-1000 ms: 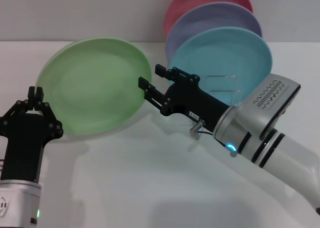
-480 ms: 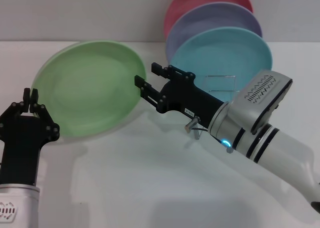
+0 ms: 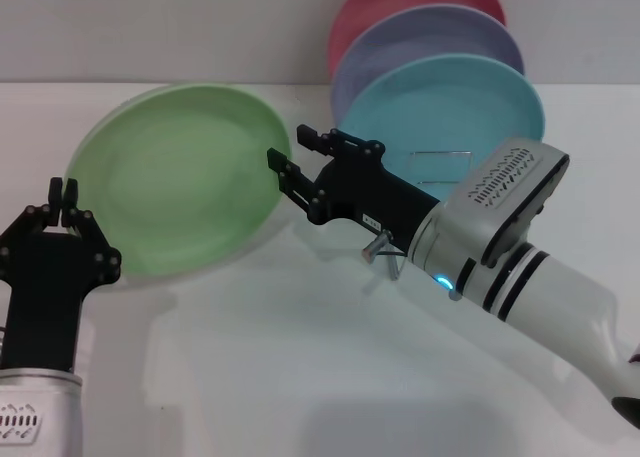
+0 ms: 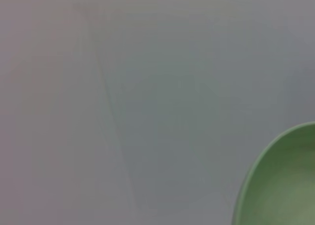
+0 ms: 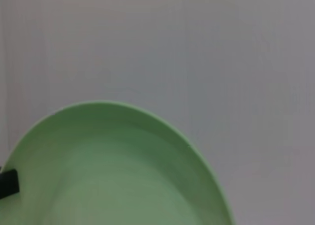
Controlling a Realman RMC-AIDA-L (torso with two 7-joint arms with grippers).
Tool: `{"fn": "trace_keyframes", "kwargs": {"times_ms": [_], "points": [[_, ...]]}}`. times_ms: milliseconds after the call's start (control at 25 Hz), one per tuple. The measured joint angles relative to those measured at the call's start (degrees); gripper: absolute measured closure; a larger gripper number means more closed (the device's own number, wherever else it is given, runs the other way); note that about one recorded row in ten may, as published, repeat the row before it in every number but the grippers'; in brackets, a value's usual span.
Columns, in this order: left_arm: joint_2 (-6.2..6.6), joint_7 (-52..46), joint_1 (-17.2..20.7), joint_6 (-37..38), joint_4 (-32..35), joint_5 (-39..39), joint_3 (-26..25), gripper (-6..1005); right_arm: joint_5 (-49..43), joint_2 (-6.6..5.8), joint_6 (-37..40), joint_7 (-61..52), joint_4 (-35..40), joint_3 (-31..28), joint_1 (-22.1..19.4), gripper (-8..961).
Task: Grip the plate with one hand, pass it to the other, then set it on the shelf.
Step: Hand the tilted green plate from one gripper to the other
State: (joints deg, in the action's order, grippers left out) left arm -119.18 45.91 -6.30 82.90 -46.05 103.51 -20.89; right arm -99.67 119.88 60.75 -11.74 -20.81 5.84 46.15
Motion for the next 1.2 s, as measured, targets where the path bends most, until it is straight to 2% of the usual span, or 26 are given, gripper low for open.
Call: {"fn": "trace_keyframes", "kwargs": {"times_ms": [480,920,1200], "points": [[0.00,0.18,-0.24,0.00,0.14,0.02,0.68,965,0.00,0.00,-0.29,0.14,0.16,-0.59,0.17,578],[0.00,1.47,-0.40,-0.18,0.26,0.02,0.68,964,0.00,0.00,-0.31,0.14,0.26,-0.58,0.27,729],[0.00,1.60,-0.56,-0.21,0.26,0.02,0.65,964,0.00,0.00,-1.71,0.14,0.00,-1.31,0.43,766]]}}
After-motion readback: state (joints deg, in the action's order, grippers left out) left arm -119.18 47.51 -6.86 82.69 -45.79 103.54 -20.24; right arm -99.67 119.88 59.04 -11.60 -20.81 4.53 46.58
